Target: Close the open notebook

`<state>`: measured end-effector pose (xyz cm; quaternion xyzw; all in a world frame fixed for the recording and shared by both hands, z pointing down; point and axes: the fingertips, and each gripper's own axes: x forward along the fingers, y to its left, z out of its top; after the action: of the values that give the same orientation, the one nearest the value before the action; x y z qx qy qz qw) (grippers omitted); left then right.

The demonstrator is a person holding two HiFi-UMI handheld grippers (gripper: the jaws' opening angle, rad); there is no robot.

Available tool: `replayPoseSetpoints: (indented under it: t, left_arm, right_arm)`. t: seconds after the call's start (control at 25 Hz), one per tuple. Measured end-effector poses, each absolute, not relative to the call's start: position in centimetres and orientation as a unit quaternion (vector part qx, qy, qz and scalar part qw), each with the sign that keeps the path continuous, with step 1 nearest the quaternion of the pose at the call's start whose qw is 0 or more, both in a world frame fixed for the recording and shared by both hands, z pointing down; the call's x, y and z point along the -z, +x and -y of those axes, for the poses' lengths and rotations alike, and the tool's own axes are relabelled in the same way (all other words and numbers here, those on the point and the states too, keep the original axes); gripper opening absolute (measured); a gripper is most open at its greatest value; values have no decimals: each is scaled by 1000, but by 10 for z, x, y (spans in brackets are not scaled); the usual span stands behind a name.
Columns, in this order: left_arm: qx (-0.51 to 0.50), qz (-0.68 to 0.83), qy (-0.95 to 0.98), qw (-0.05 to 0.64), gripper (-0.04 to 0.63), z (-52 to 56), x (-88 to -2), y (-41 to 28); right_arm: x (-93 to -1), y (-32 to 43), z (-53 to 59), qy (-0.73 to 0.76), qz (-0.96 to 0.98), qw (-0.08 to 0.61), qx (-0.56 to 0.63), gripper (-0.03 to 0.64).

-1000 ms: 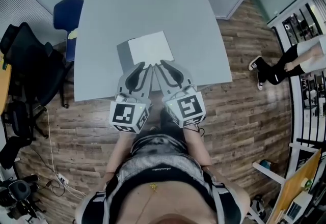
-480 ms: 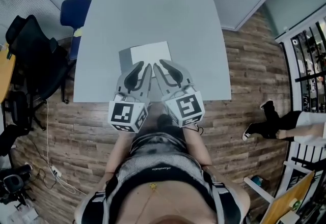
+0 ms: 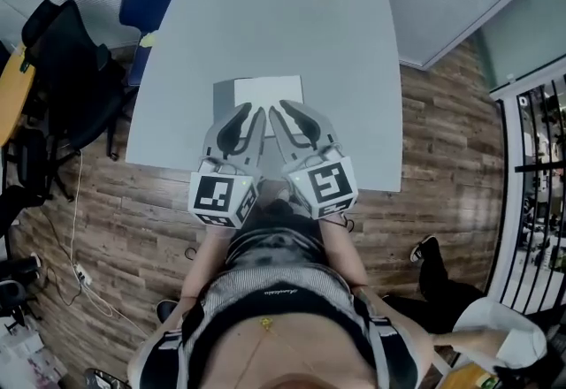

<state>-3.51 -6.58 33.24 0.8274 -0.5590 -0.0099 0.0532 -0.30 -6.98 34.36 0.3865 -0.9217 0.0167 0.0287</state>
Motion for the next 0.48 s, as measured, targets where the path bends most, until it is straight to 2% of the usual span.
replayPoseSetpoints:
  t: [0.48]
  left_arm:
    - [13,550,833,57,69,76,-337,-41]
  right_arm:
    - [-343,-7,79,400,916,36,-14,66]
